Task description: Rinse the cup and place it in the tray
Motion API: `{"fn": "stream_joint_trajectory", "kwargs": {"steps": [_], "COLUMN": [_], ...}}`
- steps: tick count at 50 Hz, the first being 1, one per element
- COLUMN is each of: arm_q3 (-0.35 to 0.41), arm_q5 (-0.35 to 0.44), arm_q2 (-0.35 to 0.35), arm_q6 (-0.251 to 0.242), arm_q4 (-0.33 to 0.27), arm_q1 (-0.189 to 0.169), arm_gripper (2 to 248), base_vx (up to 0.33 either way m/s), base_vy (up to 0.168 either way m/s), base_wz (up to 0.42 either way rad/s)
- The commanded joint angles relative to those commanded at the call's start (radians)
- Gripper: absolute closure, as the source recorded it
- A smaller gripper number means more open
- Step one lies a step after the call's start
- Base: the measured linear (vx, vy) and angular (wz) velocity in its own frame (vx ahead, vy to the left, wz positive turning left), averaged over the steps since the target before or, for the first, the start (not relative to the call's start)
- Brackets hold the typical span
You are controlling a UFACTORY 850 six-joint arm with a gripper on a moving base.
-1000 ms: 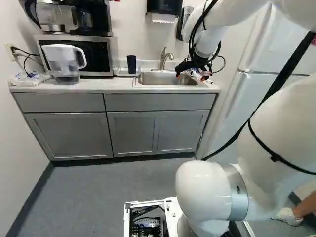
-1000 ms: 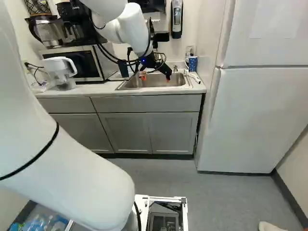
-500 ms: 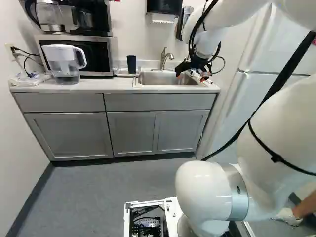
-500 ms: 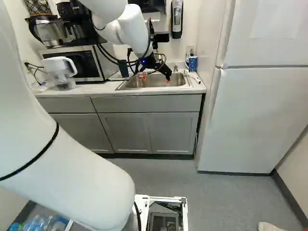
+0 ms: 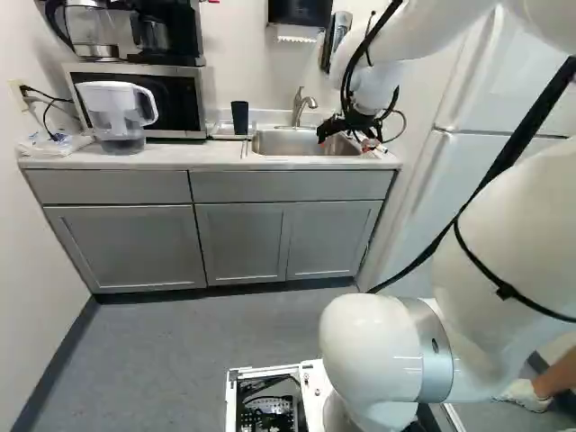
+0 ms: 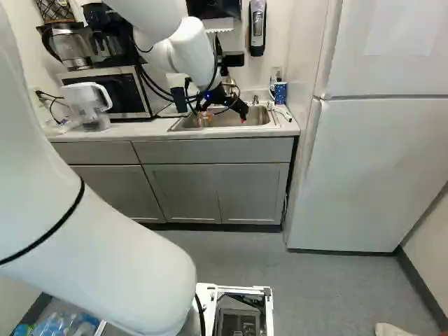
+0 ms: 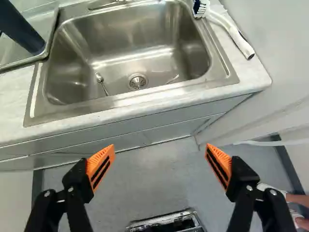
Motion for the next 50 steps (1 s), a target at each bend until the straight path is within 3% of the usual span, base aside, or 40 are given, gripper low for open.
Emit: {"fn": "stream_joint_trajectory", "kwargs": {"steps": [25, 50], "arm_q3": [0.109, 0.264], "arm_q5": [0.164, 0.398], "arm_q2": [0.016, 0.04], "arm_q6": [-0.005, -0.013], "arm_q4": [0.0, 0.0], "arm_q1": [0.023, 0.056], "arm_gripper": [3, 3], "base_vx": [0.0, 0.0], "base_vy": [0.0, 0.0], "base_wz": [0.0, 0.0]}}
